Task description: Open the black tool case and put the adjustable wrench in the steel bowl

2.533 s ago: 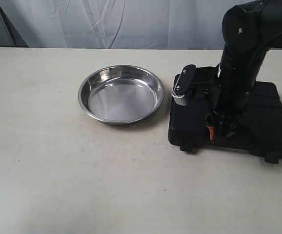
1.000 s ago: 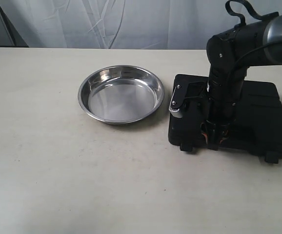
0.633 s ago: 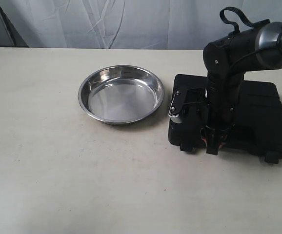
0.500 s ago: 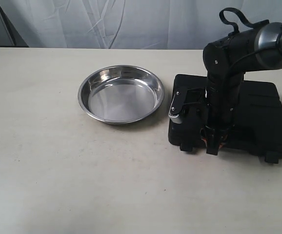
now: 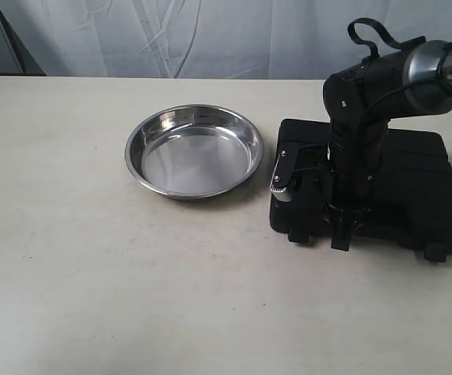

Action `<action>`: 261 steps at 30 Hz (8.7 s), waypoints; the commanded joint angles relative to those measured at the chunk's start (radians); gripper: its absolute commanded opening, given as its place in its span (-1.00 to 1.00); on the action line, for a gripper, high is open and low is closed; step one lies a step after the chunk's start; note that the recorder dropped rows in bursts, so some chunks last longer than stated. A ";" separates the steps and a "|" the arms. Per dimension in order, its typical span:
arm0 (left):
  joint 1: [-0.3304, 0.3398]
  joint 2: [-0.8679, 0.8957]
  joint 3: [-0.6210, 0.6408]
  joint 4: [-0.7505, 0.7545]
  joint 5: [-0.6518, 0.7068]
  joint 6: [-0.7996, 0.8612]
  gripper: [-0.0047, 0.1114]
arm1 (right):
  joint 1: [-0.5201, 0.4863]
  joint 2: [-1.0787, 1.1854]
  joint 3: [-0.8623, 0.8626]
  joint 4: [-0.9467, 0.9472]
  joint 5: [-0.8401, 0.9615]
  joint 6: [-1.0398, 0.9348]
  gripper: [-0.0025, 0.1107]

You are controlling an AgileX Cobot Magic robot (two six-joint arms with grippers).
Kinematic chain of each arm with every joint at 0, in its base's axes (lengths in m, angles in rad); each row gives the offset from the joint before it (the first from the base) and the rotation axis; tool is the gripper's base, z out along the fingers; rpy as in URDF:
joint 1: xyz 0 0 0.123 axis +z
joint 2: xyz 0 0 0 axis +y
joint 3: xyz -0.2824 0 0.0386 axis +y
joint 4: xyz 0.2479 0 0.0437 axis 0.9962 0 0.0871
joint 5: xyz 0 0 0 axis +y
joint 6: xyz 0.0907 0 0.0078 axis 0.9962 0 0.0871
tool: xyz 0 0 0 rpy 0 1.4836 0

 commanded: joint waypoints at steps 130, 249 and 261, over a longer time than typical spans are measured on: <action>-0.006 -0.005 0.005 0.004 0.001 0.001 -0.92 | -0.342 0.072 -0.256 -1.535 -1.199 1.358 -0.97; -0.006 -0.005 0.005 0.004 0.001 0.001 -0.92 | -0.021 -0.051 -0.109 0.296 -0.646 0.385 -0.97; -0.006 -0.005 0.005 0.004 0.001 0.001 -0.92 | -0.109 0.095 -0.354 0.237 -0.809 0.420 -0.97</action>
